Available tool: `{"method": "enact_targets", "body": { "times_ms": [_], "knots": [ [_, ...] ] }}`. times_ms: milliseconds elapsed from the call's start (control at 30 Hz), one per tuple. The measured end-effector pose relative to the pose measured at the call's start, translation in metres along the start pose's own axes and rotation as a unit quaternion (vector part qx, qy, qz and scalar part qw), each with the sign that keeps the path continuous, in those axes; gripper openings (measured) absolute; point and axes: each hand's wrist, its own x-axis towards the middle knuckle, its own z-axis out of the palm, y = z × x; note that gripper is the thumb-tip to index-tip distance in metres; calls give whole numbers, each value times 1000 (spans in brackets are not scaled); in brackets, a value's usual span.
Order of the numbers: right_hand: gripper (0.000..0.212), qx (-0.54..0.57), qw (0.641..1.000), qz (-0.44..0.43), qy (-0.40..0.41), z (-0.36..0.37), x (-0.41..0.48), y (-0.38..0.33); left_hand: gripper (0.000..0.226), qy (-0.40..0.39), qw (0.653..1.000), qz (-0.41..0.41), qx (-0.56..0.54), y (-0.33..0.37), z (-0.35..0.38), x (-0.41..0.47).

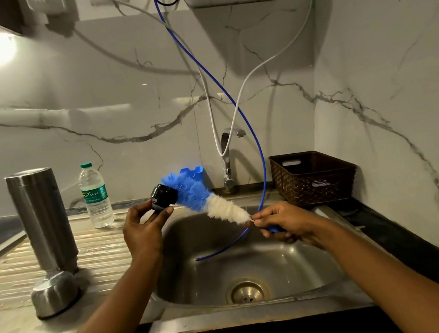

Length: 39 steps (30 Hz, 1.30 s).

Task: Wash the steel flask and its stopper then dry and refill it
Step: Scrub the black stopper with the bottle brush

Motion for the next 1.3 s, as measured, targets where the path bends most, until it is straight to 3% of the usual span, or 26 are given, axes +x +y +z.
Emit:
{"method": "enact_targets", "body": {
  "times_ms": [233, 367, 500, 700, 800, 967, 1067, 1300],
  "knots": [
    [25, 62, 998, 3, -17, -4, 1, 4, 30, -63, 996, -39, -49, -5, 4, 0],
    [25, 70, 997, 16, -42, -19, -5, 6, 24, -50, 987, -77, -135, 1, 3, 2],
    [27, 74, 996, 15, -48, -12, 0, 6, 23, -120, 980, -85, -130, 6, 8, -8],
    [28, 87, 994, 10, -70, -24, -1, 14, 19, -143, 947, -163, -237, 13, 5, -7],
    [28, 94, 993, -7, -65, -17, 3, 15, 30, -195, 933, -179, -244, 16, 10, -13],
    [27, 83, 993, -13, -81, -27, 1, 17, 19, -176, 927, -197, -266, 18, 5, -8],
    [28, 75, 994, -17, -73, -25, 1, 19, 17, -202, 917, -241, -247, 16, 7, -11],
    [27, 70, 993, -10, -93, -38, 1, 25, 28, -191, 884, -331, -271, 26, -3, -2]
  ]
}}
